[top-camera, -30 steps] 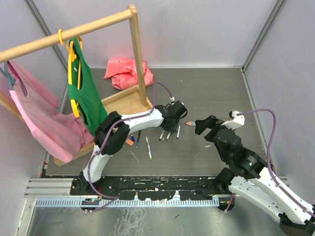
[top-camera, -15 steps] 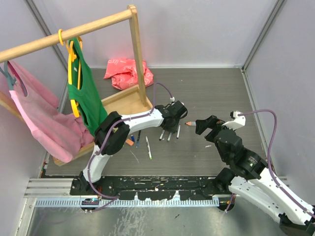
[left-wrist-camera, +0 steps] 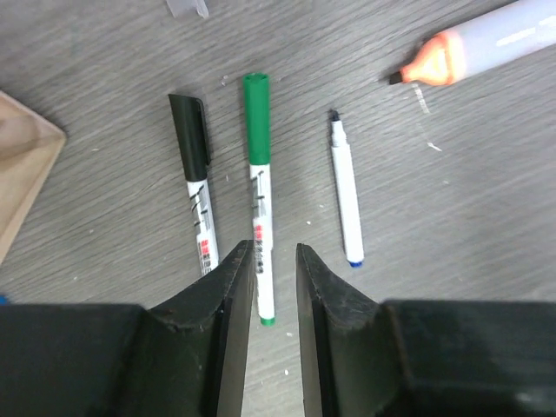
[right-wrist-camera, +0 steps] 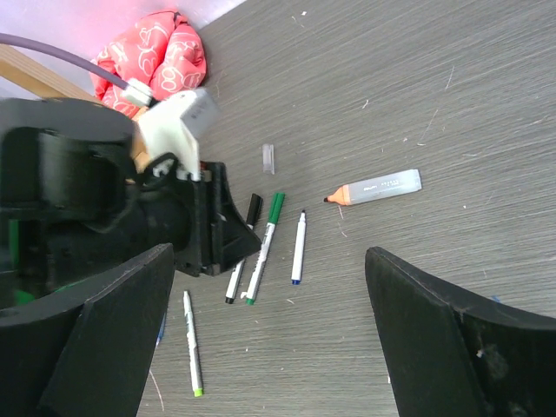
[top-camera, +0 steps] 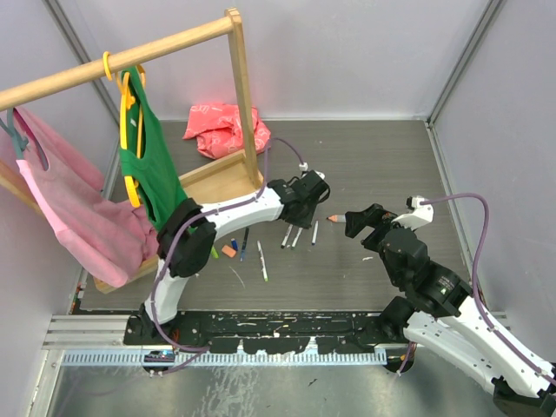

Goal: Insert the pens into the pen caps
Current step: Place the pen at the center of the board.

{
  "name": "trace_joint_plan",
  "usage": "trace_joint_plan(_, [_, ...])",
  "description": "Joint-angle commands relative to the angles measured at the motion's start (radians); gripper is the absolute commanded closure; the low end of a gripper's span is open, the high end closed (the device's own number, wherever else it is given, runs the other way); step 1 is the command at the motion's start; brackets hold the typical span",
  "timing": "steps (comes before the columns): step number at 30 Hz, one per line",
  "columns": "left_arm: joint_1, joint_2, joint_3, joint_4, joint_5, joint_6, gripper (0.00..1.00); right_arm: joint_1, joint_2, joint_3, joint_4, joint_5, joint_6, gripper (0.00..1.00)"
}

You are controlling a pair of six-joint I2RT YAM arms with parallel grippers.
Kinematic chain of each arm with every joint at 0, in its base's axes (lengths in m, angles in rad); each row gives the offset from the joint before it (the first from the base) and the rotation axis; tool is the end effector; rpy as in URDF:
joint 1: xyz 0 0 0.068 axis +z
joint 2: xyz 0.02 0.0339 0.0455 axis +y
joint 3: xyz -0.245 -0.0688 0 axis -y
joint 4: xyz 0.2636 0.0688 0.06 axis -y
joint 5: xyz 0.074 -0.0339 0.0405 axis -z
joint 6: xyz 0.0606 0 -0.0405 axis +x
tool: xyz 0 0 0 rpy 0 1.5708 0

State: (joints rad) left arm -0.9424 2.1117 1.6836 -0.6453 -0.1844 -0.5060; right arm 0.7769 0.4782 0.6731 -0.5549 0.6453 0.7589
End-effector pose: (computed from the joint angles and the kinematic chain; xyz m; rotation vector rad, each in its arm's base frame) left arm 0.2880 -0.3774 0.1513 0.5105 2.5885 -0.2611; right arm 0.1425 0.0890 0.2930 0.4072 1.8347 0.4399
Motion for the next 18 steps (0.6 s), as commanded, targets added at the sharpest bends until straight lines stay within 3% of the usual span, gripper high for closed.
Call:
trace_joint_plan(1, [-0.002,-0.163,0.031,-0.001,-0.030,0.029,0.72,-0.001,0.011,0.010,0.031,0.009,0.007,0.05])
trace_joint_plan(18, [-0.001,-0.550,-0.255,0.027,-0.129,0.048,0.61,-0.002,0.161,0.038,0.082,-0.103,-0.127,0.05])
